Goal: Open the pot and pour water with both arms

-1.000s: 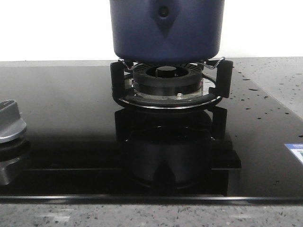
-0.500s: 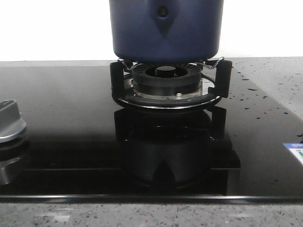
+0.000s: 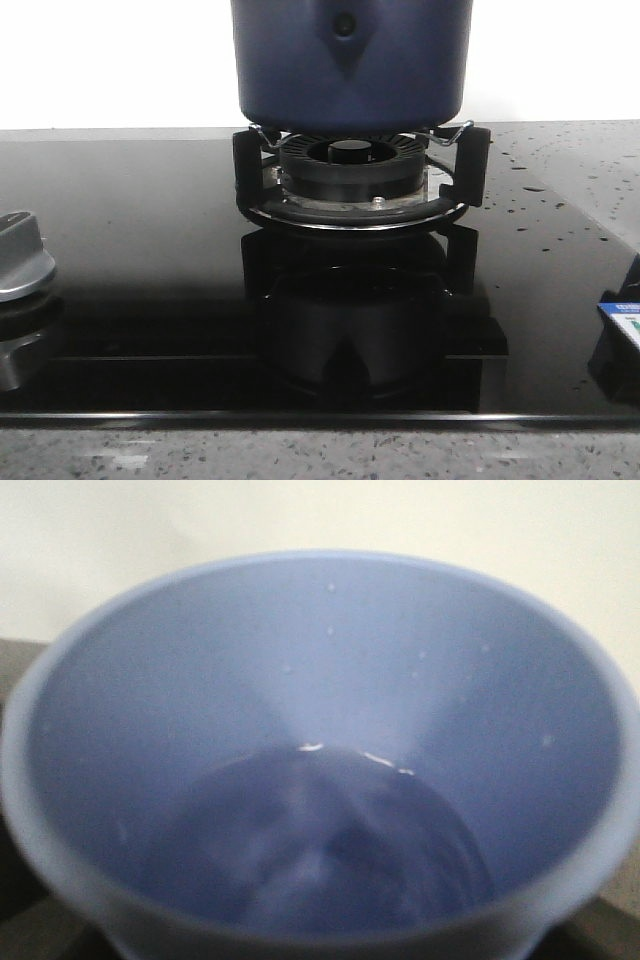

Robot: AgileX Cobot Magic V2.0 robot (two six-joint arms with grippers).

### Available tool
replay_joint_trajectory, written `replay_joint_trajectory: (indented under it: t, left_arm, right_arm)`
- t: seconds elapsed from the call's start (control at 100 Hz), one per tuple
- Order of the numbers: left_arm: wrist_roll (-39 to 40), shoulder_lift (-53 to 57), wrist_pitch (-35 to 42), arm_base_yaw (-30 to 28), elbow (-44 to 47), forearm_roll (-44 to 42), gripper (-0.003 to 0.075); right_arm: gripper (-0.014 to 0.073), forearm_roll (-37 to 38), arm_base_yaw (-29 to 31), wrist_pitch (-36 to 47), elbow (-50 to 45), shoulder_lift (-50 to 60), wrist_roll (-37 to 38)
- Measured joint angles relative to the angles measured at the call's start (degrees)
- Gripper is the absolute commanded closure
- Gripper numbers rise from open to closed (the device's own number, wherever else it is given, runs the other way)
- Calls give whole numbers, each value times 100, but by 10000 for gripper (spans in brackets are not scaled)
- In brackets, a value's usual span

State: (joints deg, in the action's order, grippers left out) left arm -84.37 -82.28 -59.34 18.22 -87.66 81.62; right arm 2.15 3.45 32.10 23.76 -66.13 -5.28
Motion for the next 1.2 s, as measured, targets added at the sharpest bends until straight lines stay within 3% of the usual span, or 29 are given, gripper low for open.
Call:
replay_joint_trajectory:
  t: [0.18,0.43,0.75,0.98,1.2]
  left_arm:
    - [377,323,-26,-284,0,-100,512]
    - [577,988,-3,-359,333,-200,512]
    - [587,1826,372,-405,1124,-295,511]
    - [599,2112,500,-405,1175,-295,511]
    - [599,2238,566,-405,1175,-295,511]
  right_arm:
    - [460,183,-261,-348,379,379,0]
    - [460,775,-994,-1870,1734,464,0]
    - [460,1397,-1944,-3210,3188,73,0]
    - [460,1992,-2281,-3884,3913,-512,0]
    - [460,3008,-2367,-3955,4201,-832,0]
